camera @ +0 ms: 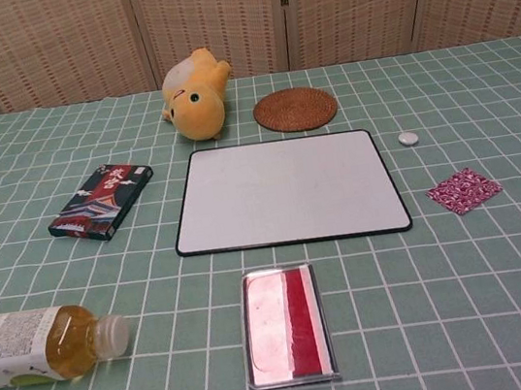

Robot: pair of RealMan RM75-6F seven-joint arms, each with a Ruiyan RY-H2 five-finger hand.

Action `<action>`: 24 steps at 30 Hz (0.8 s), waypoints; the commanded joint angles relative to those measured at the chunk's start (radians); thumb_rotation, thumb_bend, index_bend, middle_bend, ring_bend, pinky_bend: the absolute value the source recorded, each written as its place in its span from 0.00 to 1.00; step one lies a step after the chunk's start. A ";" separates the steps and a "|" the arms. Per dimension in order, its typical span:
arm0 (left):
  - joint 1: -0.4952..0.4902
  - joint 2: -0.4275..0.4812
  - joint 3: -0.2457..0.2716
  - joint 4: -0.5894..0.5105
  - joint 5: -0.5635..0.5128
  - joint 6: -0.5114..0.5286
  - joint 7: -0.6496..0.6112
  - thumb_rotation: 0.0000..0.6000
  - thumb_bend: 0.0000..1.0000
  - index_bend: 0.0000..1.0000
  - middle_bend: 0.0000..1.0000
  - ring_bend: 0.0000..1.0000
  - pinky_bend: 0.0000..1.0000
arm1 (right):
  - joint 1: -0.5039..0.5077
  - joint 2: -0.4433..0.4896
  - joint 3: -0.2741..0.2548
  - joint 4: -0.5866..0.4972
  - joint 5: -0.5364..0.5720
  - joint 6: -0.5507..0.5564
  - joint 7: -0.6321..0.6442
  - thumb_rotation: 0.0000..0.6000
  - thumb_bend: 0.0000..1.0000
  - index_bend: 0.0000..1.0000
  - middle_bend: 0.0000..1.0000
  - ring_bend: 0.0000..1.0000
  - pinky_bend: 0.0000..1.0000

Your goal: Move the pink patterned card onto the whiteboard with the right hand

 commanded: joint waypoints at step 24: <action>0.008 -0.017 -0.001 0.031 0.016 0.031 -0.020 1.00 0.28 0.05 0.07 0.07 0.06 | 0.247 -0.066 0.084 0.030 0.200 -0.386 -0.146 1.00 0.26 0.35 0.86 0.86 0.96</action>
